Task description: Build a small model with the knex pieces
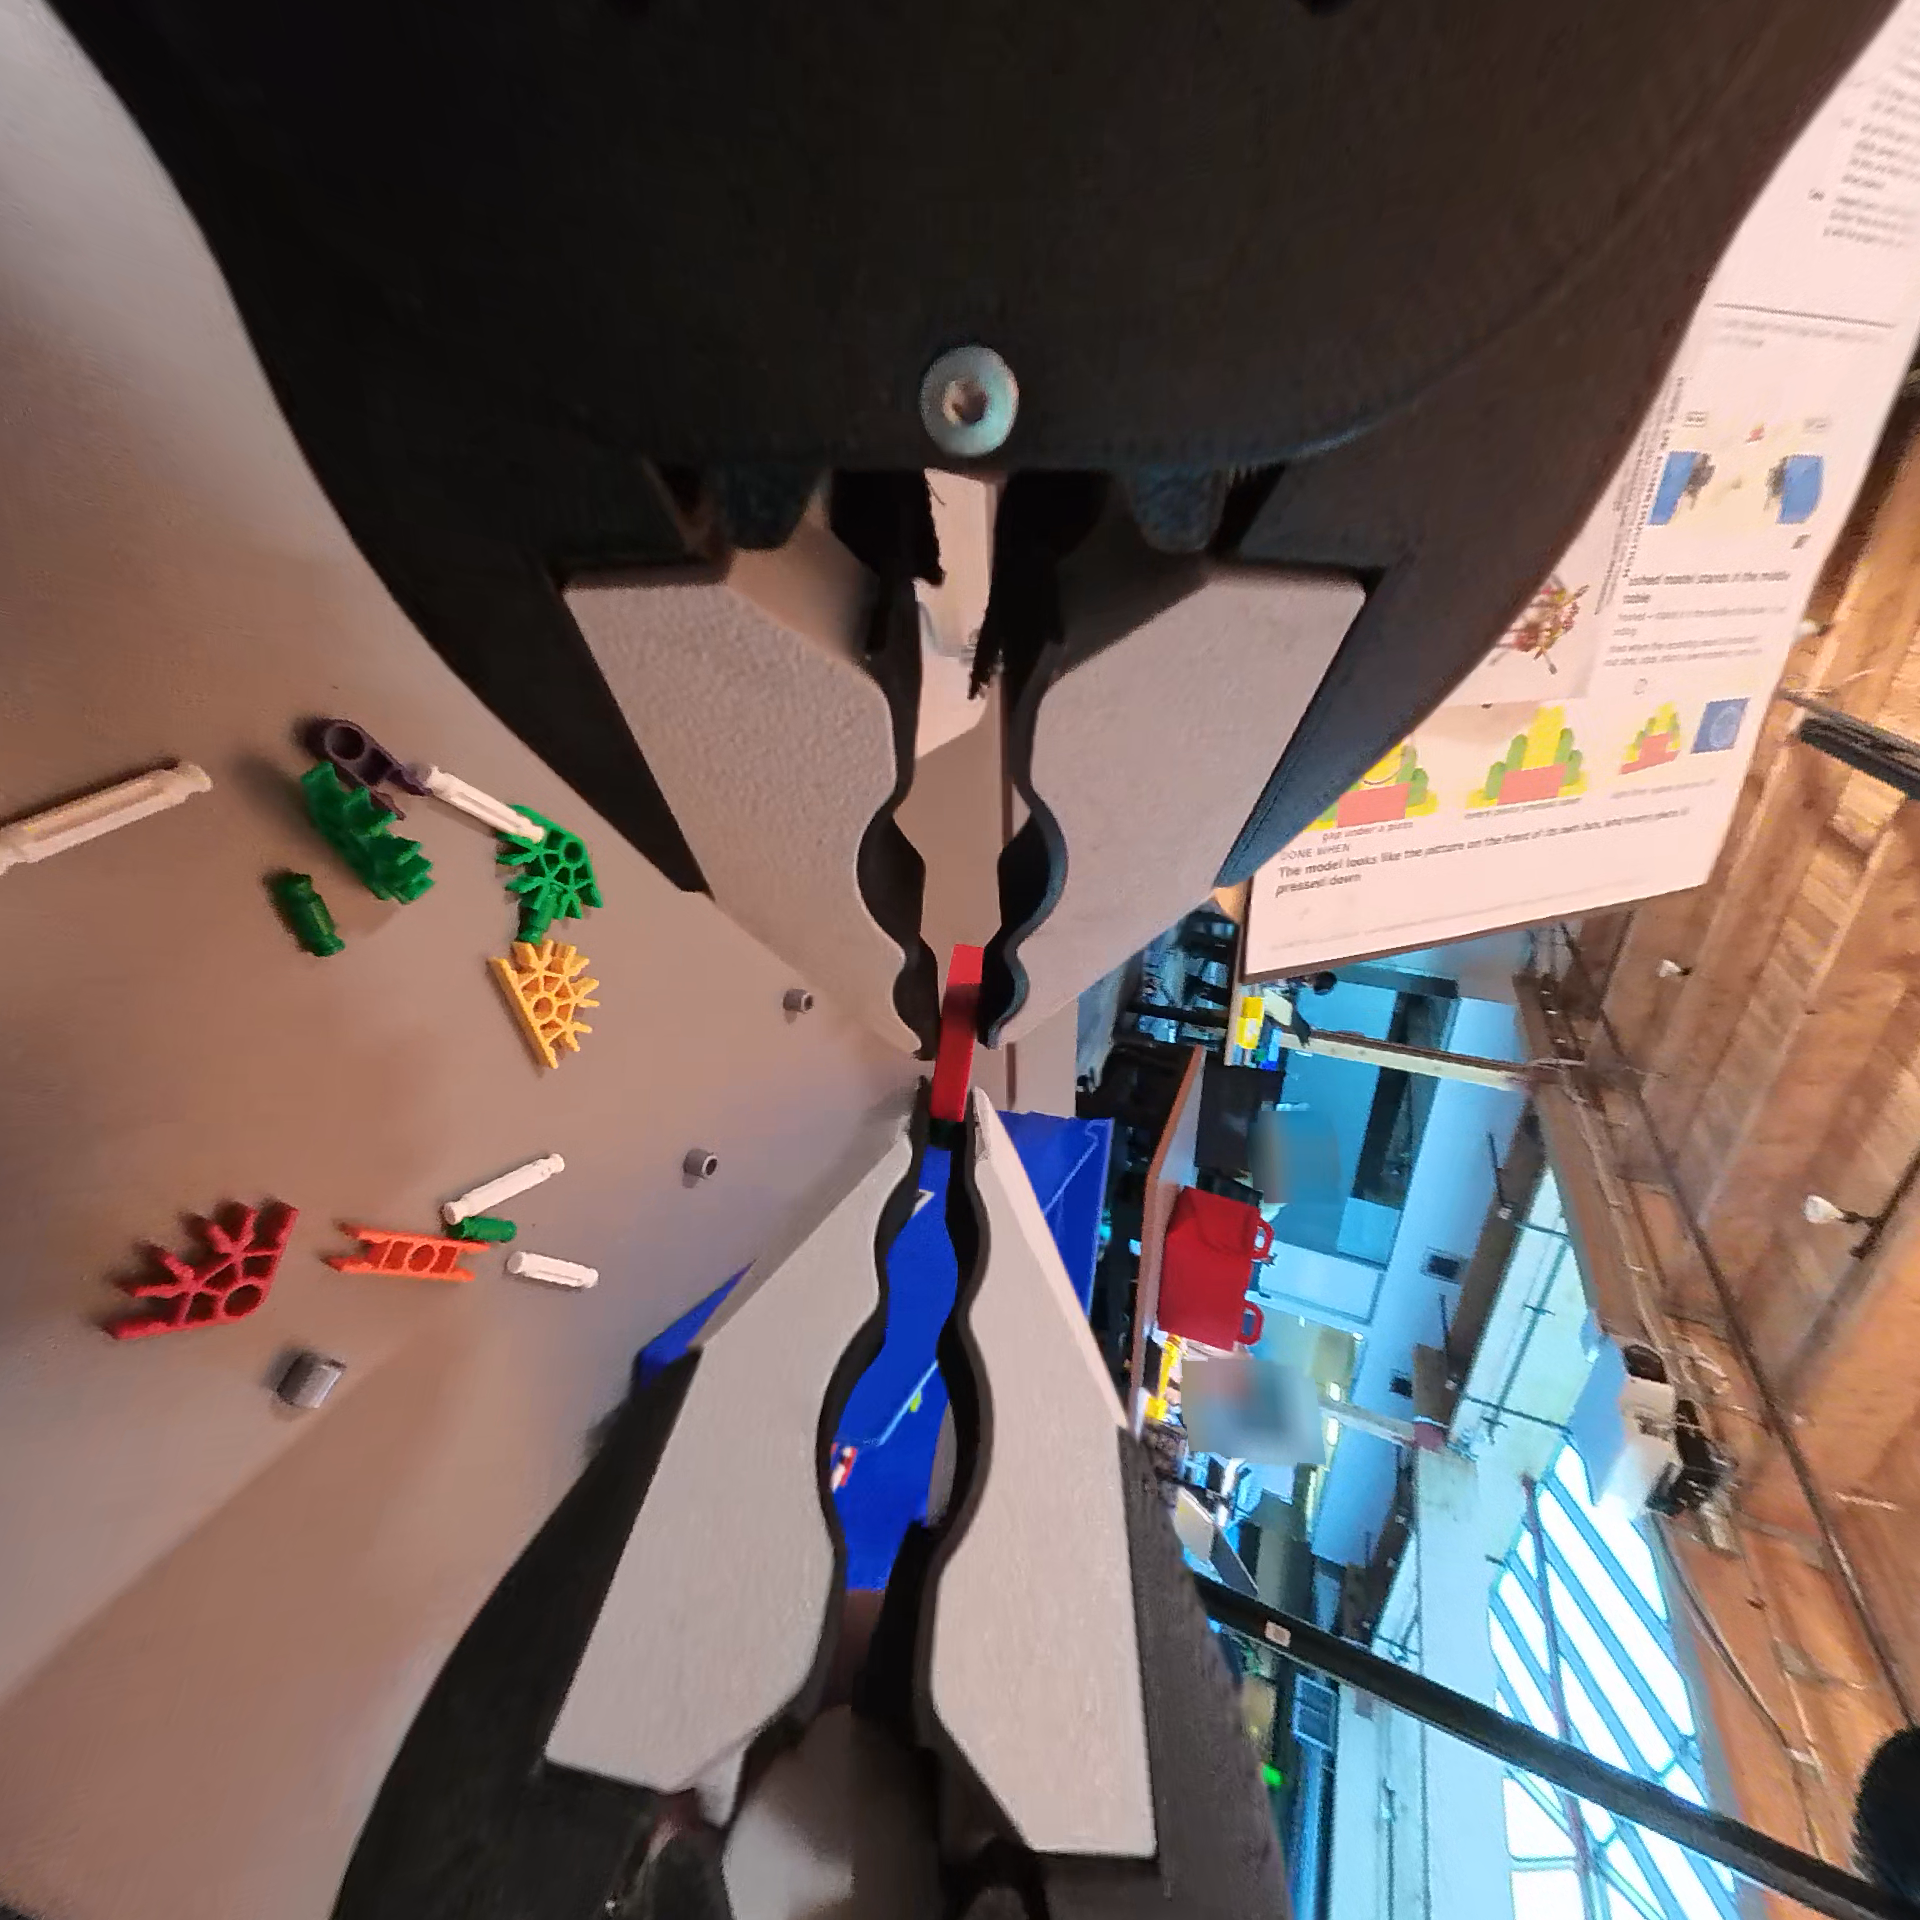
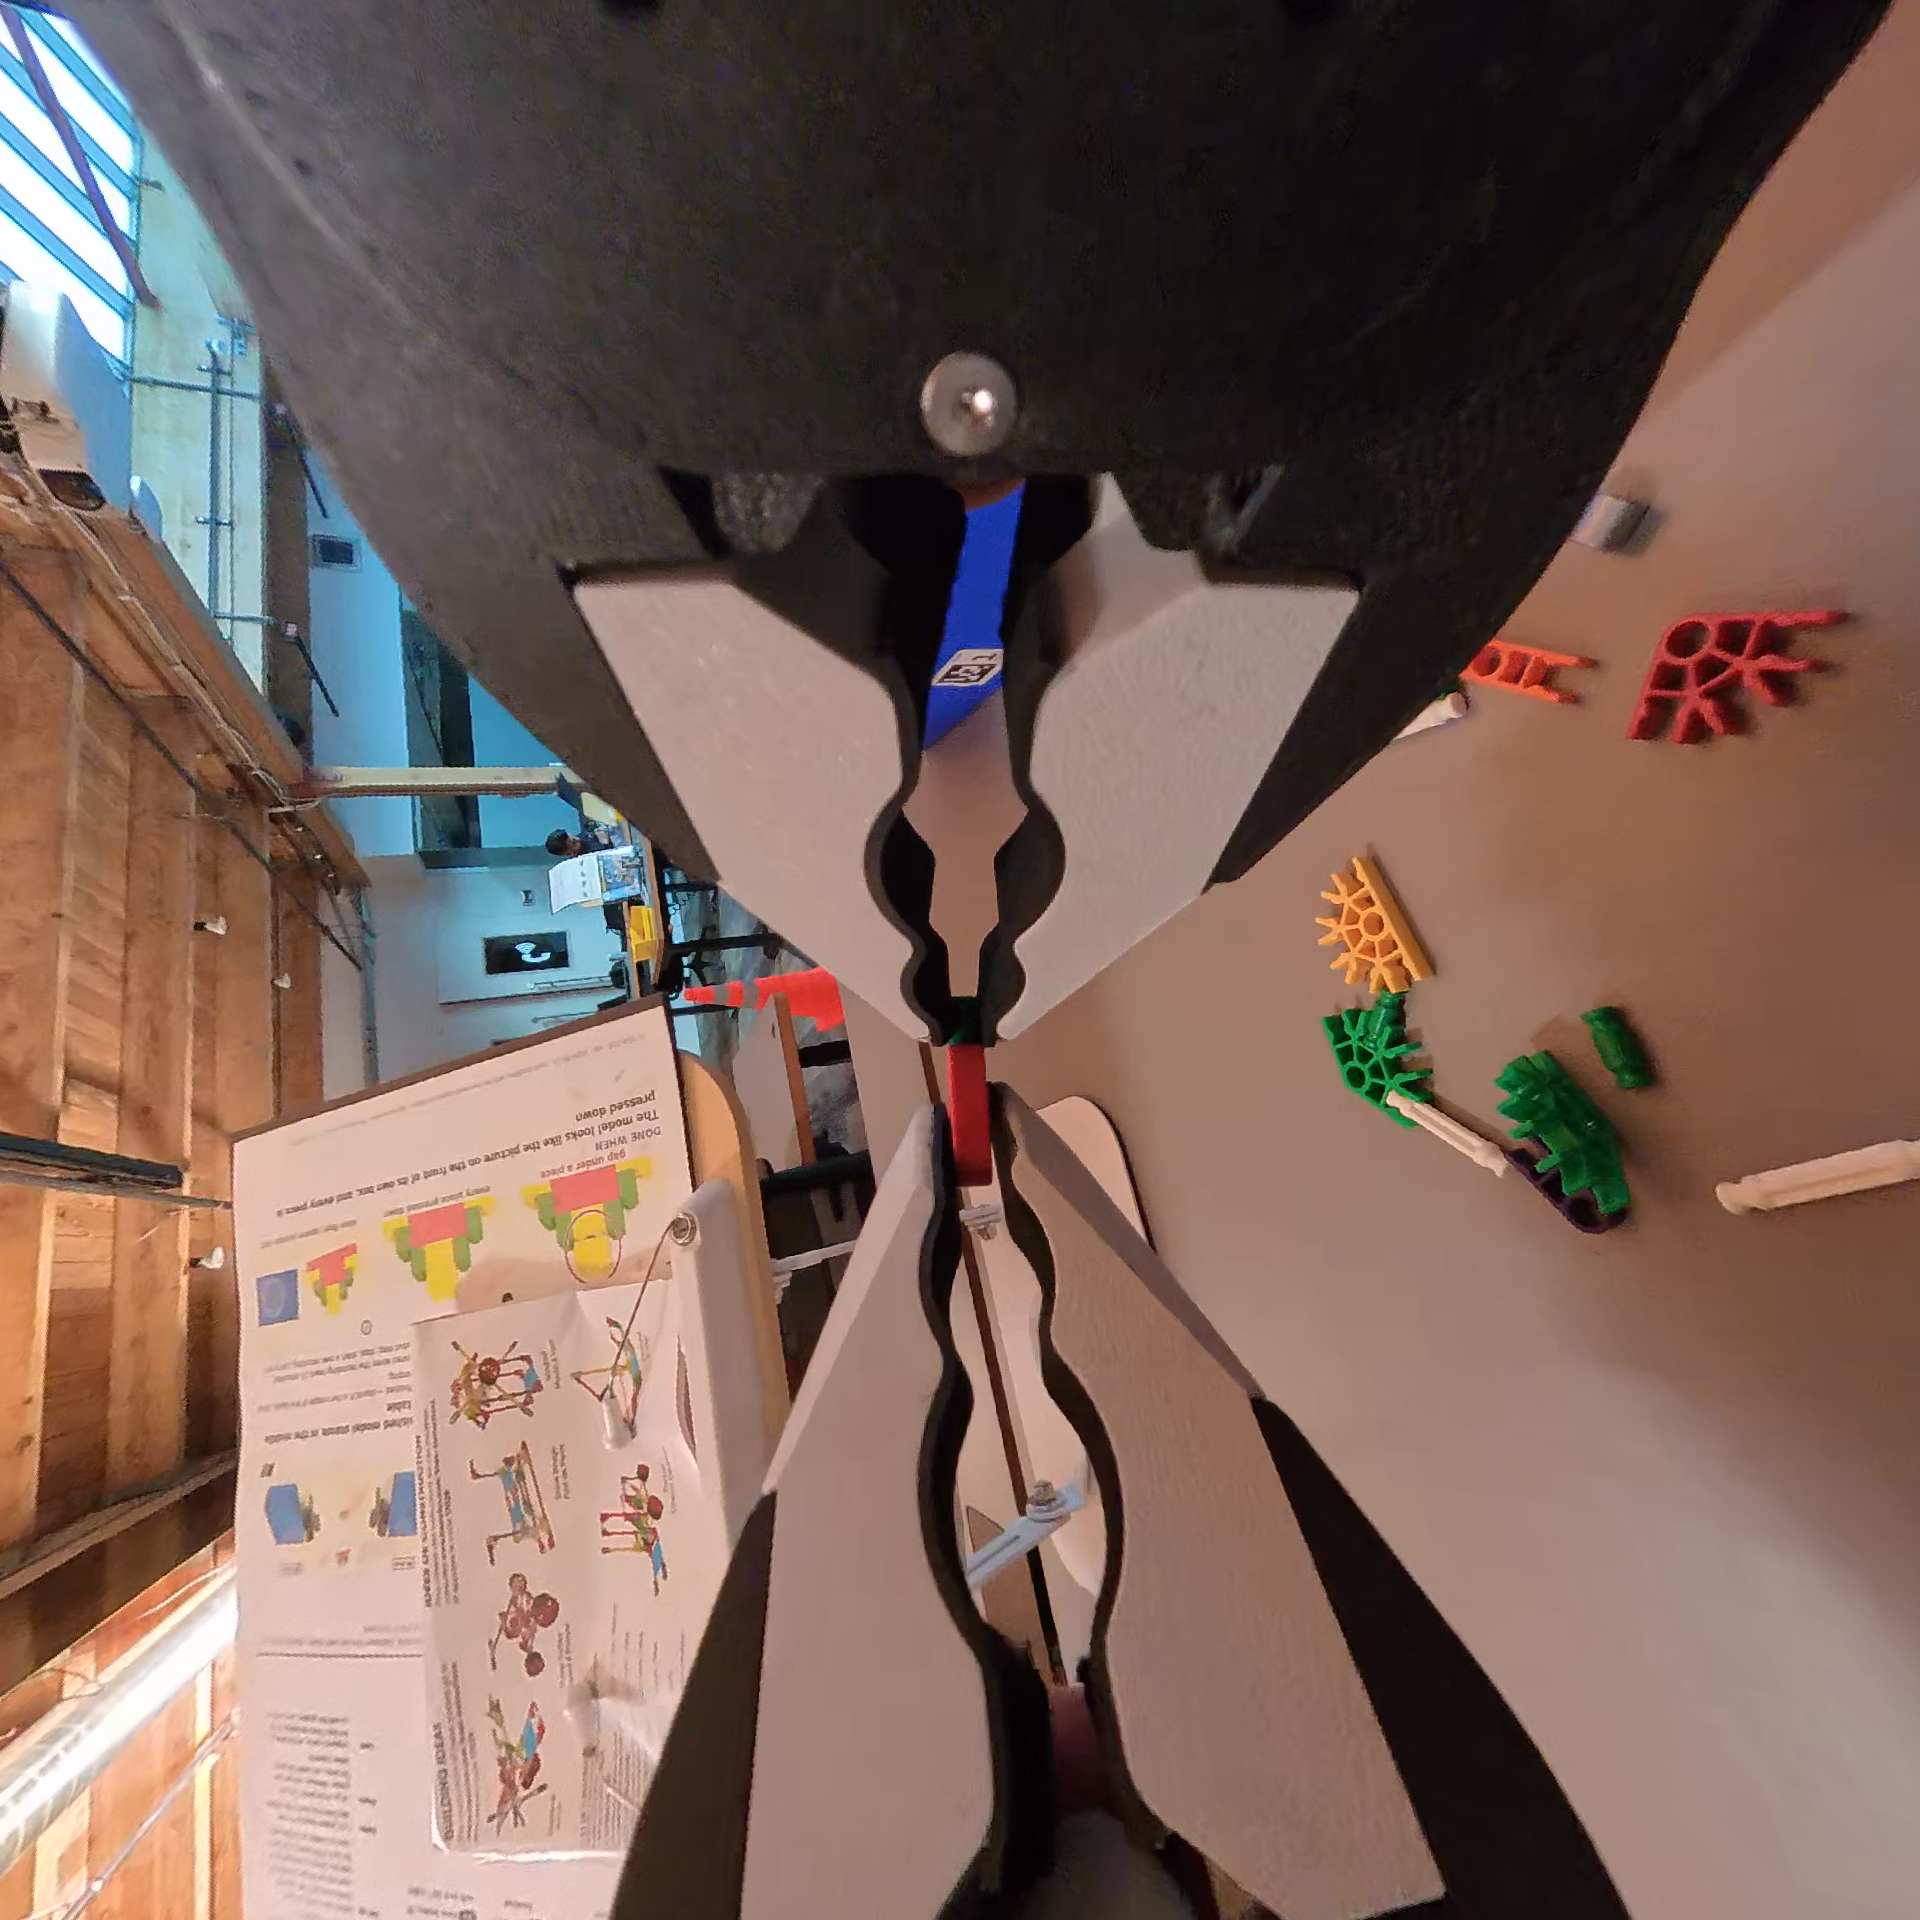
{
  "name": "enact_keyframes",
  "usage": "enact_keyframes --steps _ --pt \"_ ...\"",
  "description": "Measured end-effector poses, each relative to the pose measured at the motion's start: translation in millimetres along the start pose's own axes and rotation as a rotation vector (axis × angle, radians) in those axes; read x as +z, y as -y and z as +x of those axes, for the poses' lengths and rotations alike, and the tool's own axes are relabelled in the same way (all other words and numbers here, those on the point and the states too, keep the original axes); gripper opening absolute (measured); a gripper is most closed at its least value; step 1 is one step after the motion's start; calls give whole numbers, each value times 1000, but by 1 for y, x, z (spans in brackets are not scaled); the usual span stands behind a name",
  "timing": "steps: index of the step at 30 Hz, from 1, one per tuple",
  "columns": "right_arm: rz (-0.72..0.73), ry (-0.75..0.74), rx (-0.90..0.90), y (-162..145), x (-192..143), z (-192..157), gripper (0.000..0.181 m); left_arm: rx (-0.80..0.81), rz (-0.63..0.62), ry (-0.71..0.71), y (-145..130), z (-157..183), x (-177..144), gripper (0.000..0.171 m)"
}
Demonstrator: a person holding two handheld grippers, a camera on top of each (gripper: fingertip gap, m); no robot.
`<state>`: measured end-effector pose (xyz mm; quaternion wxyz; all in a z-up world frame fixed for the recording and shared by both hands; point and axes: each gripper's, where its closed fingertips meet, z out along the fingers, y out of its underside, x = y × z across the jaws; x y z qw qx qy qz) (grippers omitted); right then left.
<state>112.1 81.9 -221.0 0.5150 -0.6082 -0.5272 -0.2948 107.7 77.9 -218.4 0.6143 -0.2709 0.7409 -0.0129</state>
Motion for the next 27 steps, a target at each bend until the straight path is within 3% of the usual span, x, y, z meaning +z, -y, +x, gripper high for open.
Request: enact_keyframes --steps 7,12,18,27 --pt "-34 -29 -37 -5 6 -1 4 134 -59 59 -3 1 4 2" --pt "-50 -34 -87 -2 10 -5 3 197 -63 28 0 6 2 3" --pt "-58 -69 -53 -1 10 2 1 103 -47 47 2 -1 1 3" --pt "-69 -89 257 -14 19 9 2 -101 -115 214 -2 -9 16 3"
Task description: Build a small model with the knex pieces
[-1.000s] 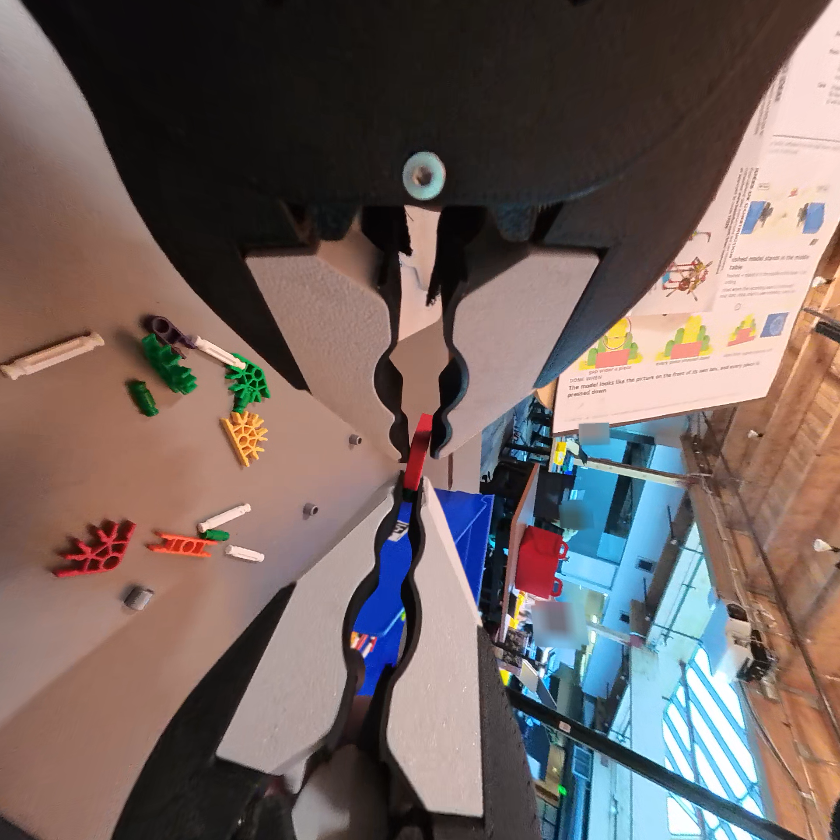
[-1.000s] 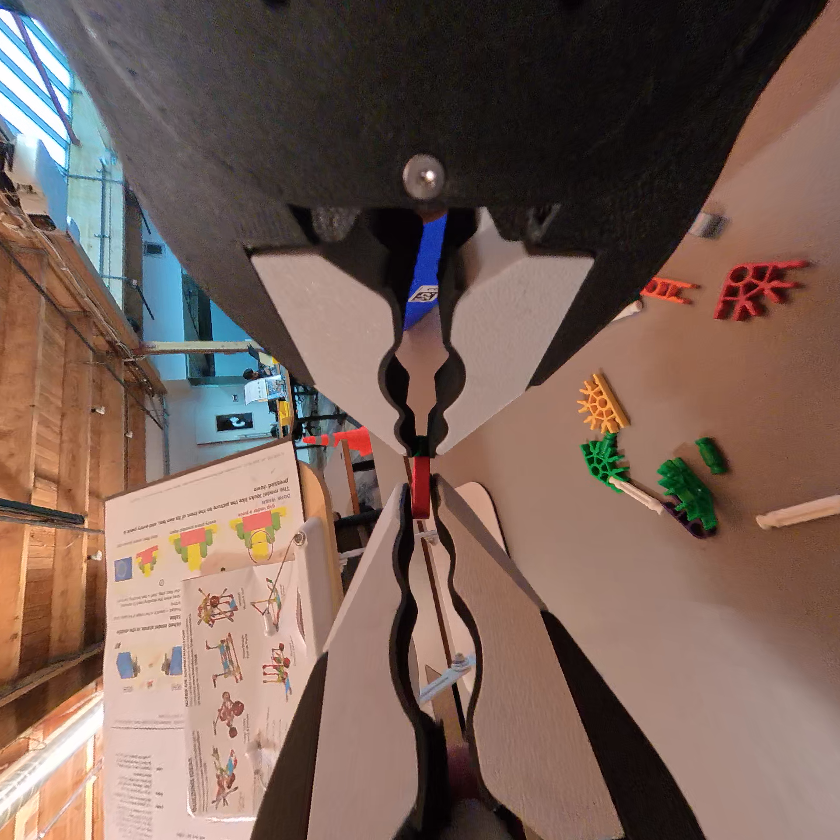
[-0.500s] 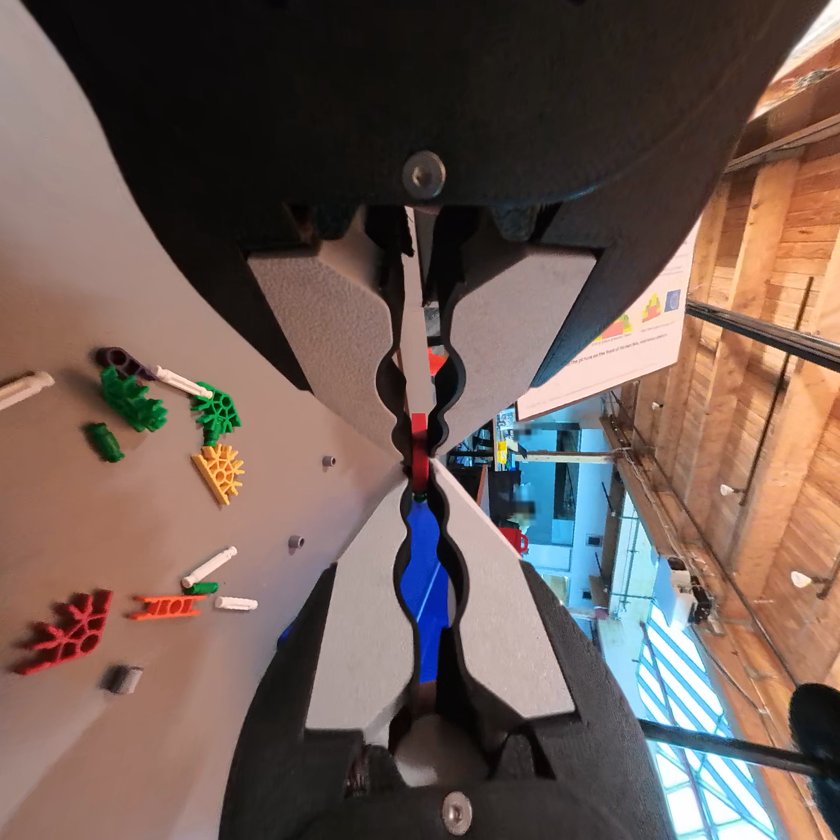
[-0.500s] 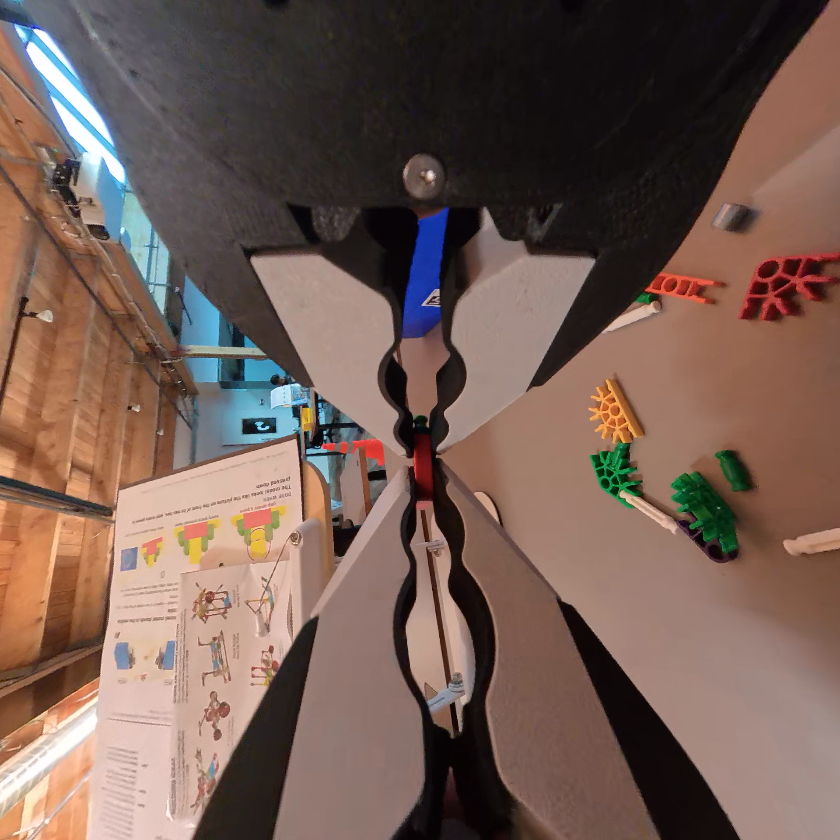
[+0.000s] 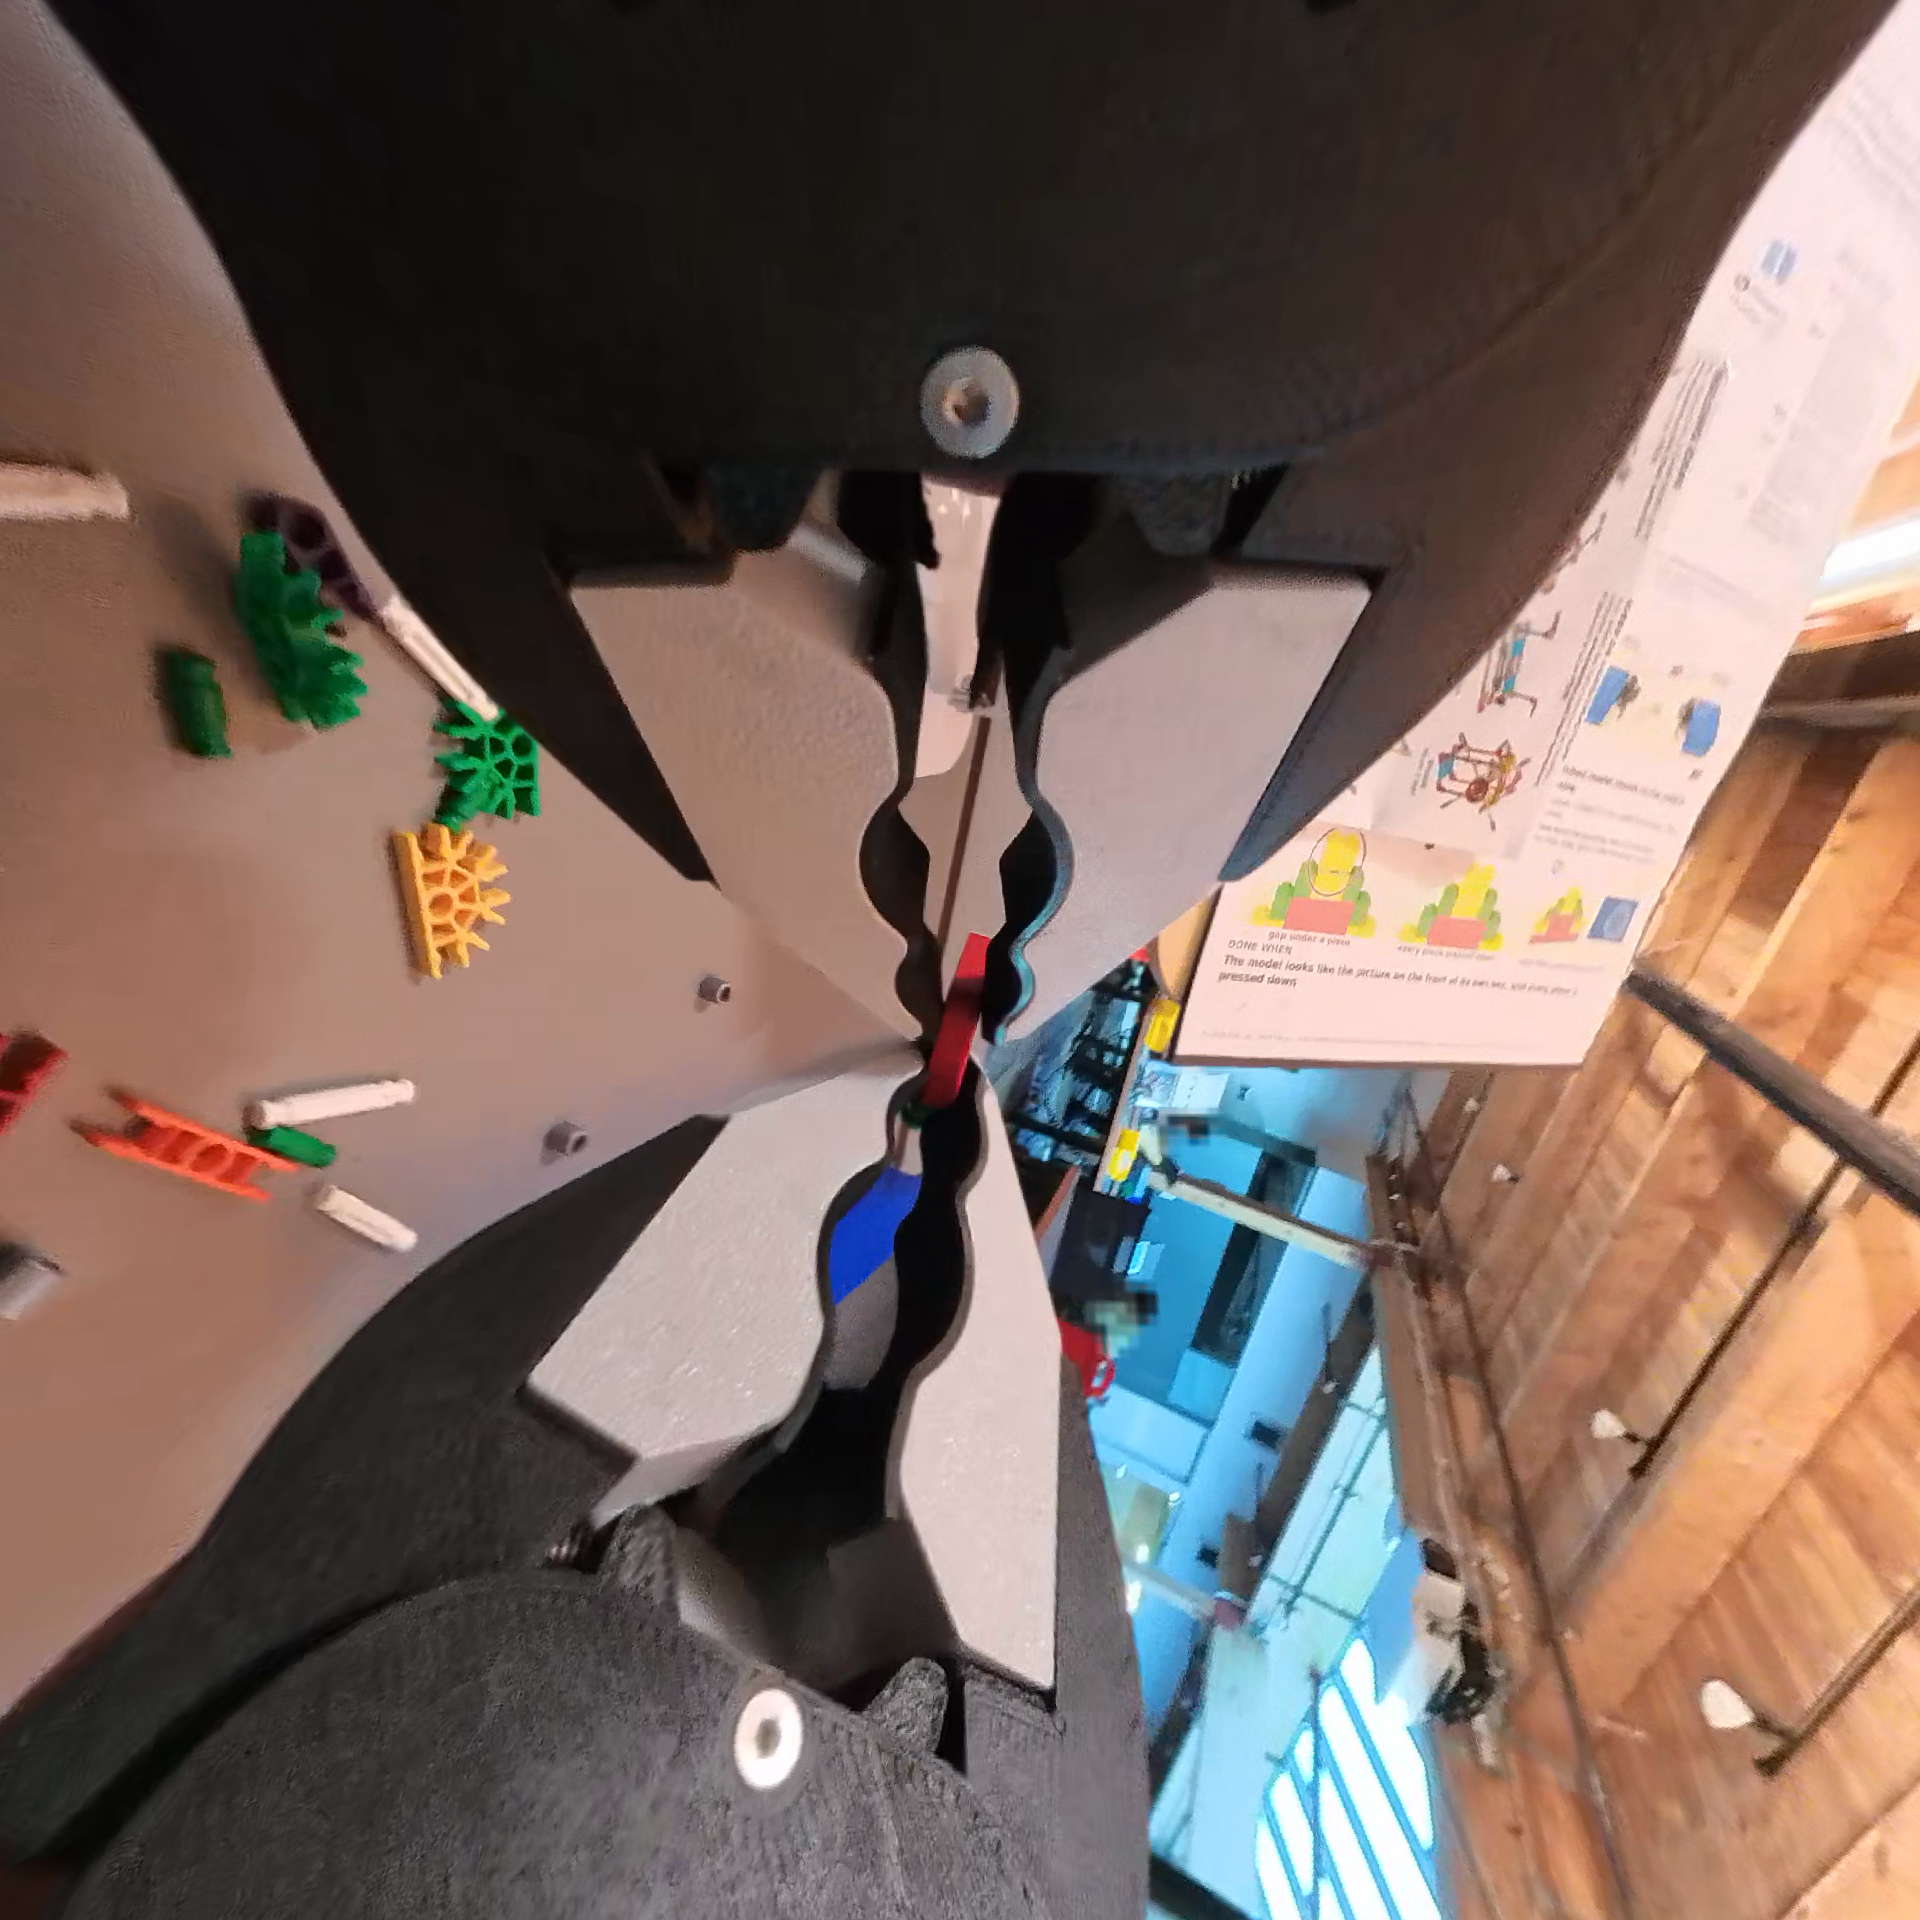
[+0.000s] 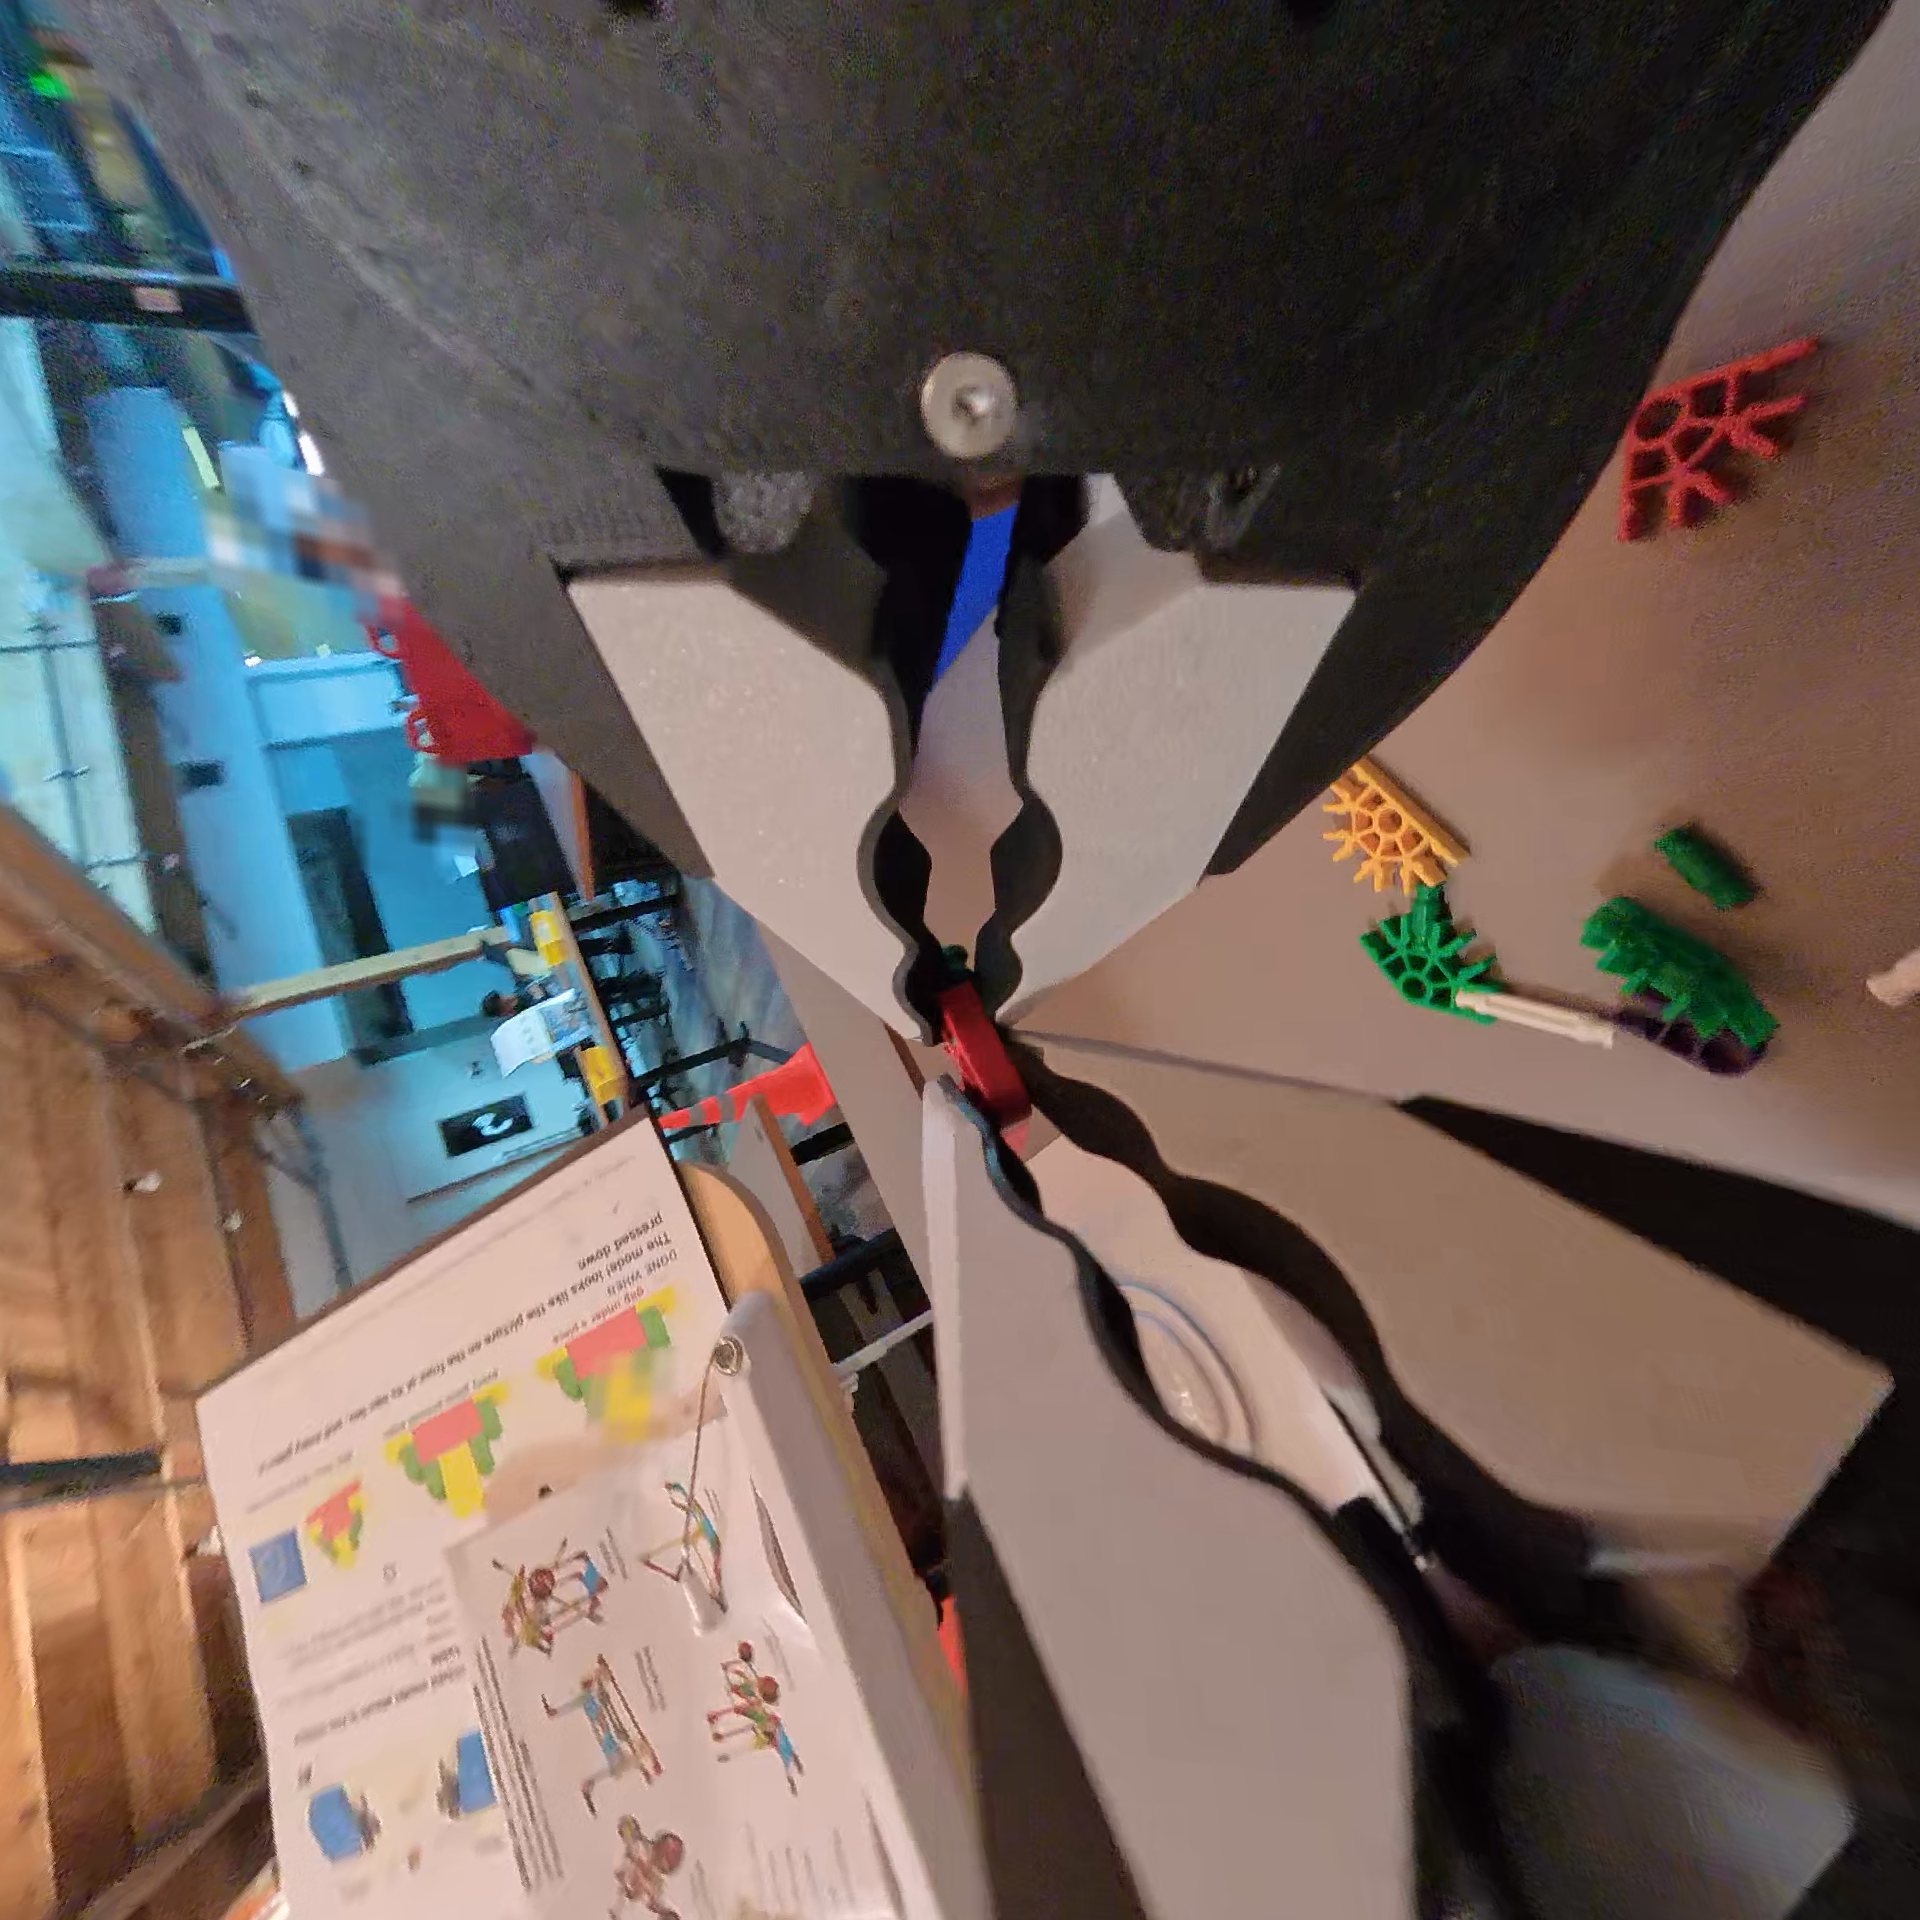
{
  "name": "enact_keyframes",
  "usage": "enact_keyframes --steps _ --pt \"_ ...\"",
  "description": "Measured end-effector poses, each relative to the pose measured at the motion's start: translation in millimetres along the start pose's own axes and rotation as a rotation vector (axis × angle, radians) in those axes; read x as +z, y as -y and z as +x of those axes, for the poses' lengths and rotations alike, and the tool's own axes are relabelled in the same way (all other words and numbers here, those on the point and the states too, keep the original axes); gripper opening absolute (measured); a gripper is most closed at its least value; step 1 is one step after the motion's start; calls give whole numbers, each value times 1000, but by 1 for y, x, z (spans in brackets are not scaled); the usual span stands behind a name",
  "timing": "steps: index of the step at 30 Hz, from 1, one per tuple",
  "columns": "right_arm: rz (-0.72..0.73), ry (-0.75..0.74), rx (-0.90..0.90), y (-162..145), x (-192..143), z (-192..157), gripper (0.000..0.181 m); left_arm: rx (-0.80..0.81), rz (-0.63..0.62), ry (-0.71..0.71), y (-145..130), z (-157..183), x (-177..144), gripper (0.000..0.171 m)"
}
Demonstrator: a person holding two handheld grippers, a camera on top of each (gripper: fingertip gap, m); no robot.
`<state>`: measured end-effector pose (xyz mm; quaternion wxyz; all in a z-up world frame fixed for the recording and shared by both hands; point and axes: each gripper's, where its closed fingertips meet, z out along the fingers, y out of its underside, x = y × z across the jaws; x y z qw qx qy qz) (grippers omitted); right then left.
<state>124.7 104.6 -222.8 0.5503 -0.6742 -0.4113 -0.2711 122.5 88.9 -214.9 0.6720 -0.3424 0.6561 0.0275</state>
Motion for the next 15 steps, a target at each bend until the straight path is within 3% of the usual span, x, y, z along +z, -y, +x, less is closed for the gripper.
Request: enact_keyframes --steps 9,15 --pt "17 55 391 -8 17 7 2 -114 -42 162 -8 -7 17 3" --pt "106 112 726 0 22 15 1 -74 -21 248 -11 -23 19 3"
